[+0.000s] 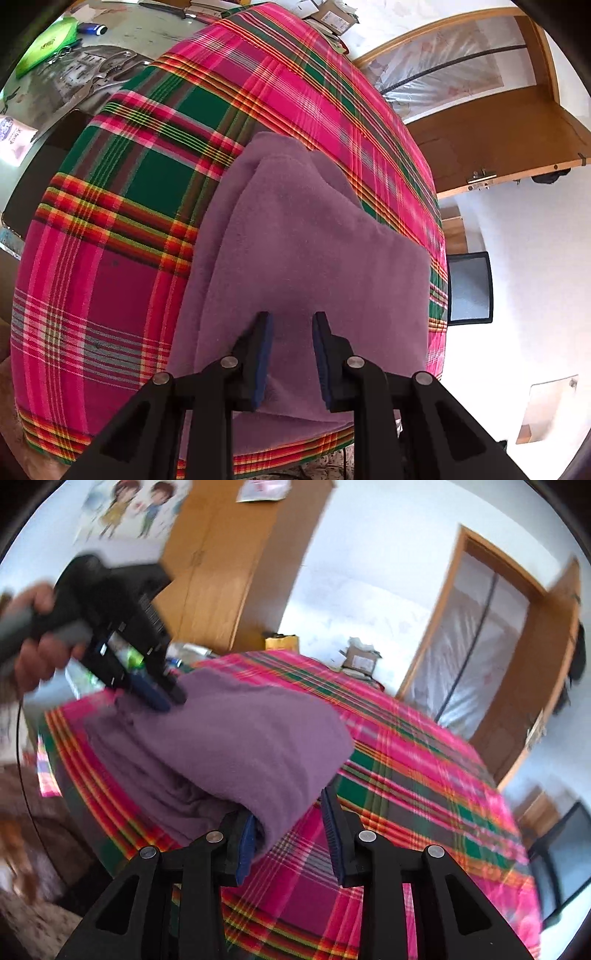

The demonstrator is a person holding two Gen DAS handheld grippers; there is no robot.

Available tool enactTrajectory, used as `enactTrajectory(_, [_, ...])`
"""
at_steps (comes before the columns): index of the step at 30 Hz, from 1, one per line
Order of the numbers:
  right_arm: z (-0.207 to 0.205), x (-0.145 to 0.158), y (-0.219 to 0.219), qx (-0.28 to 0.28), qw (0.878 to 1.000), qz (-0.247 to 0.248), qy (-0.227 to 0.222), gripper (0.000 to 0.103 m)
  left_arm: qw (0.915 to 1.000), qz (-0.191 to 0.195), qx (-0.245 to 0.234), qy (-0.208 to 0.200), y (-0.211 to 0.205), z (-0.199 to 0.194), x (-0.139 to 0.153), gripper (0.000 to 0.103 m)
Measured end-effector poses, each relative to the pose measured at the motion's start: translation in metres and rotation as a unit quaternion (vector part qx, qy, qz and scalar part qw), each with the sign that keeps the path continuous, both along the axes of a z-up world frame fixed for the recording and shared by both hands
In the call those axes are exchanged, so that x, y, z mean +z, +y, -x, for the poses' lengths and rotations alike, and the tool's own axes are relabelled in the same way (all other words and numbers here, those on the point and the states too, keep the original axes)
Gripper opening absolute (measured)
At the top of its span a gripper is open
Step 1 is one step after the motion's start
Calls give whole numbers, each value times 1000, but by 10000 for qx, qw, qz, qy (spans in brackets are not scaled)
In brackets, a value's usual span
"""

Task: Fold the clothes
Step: 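Release the fleece with the left gripper while the right gripper presses the stack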

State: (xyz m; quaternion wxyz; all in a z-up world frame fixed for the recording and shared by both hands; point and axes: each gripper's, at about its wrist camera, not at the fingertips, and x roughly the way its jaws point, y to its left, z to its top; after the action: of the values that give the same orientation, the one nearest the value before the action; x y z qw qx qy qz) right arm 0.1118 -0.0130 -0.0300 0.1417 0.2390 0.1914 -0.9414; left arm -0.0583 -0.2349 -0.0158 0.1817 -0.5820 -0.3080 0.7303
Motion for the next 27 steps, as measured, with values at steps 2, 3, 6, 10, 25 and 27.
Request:
enactTrajectory(2, [2, -1, 7, -80, 9996, 203, -168, 33, 10000, -53, 1, 14, -1, -2, -1, 23])
enactTrajectory(3, [2, -2, 10, -135, 9994, 234, -234, 33, 10000, -80, 3, 21, -1, -3, -2, 23])
enactTrajectory(6, [12, -12, 21, -287, 9964, 469, -647, 33, 9999, -149, 18, 50, -3, -7, -3, 23])
enactTrajectory(10, [20, -25, 31, -401, 9903, 648, -1161, 33, 9998, -200, -12, 65, -3, -9, -3, 23])
enactTrajectory(25, [21, 32, 40, 429, 9892, 1228, -678, 33, 9999, -78, -41, 96, -3, -11, -1, 23])
enactTrajectory(27, [36, 38, 32, 538, 9864, 1415, -638, 33, 9999, -85, -26, 96, -4, -12, -2, 23])
